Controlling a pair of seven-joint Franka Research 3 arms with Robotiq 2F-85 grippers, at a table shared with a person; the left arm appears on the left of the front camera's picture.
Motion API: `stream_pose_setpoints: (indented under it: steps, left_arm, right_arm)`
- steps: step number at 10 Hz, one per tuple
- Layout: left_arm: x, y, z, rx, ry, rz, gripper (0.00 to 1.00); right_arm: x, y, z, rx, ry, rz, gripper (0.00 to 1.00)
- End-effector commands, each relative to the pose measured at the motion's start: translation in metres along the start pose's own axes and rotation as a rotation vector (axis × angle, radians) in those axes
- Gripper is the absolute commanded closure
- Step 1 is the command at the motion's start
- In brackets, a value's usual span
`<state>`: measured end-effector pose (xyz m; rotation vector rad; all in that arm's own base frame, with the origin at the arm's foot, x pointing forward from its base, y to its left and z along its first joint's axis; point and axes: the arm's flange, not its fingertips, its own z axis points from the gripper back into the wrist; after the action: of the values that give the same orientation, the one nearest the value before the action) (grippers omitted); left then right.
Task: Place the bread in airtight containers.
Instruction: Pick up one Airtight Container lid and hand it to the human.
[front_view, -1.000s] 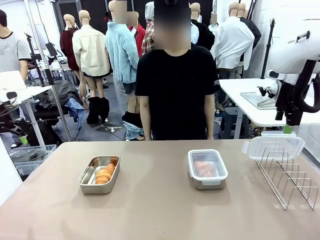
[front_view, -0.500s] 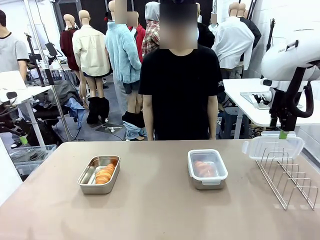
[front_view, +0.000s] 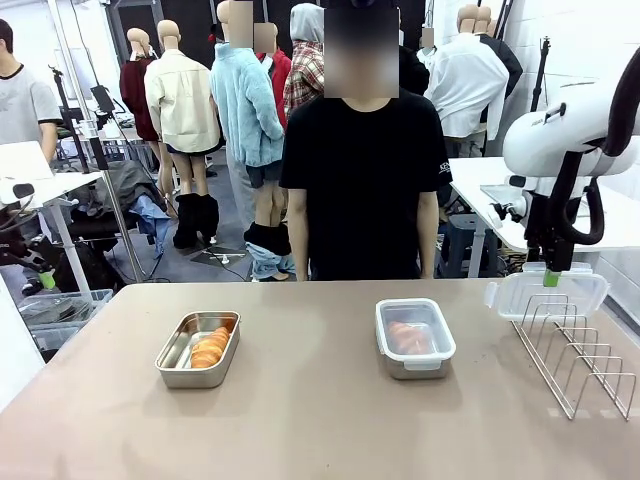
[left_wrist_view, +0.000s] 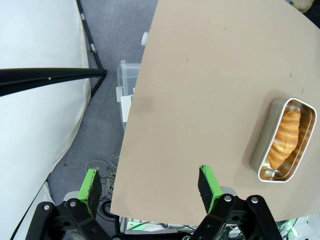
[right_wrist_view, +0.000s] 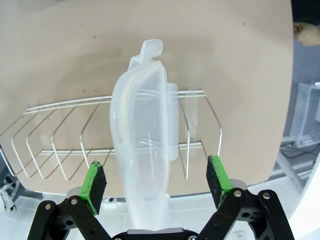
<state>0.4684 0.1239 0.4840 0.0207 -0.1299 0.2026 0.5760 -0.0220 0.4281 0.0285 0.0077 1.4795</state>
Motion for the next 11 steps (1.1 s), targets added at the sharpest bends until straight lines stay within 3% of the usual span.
stream_pose_setpoints:
  steps: [1,4,9,11]
  left_arm:
    - [-0.0004,0.0012,0.0005,-0.001,-0.002,0.003,0.0]
    - [-0.0004,0.0012,0.0005,-0.001,-0.002,0.003,0.0]
    - [-0.0004,0.0012,0.0005,-0.001,-0.002,0.003,0.0]
    - [-0.0004,0.0012,0.0005,-0.001,-0.002,0.003,0.0]
  right_arm:
    - [0.0003,-0.0124,-0.0097,0.031,0.021,-0.03,0.0]
    - [0.0004,-0.0178,-0.0151,0.038,0.05,-0.057,0.0]
    - [-0.0021,-0.0174,-0.0151,0.034,0.04,-0.057,0.96]
    - [-0.0028,-0.0154,-0.0136,0.034,0.04,-0.06,1.0]
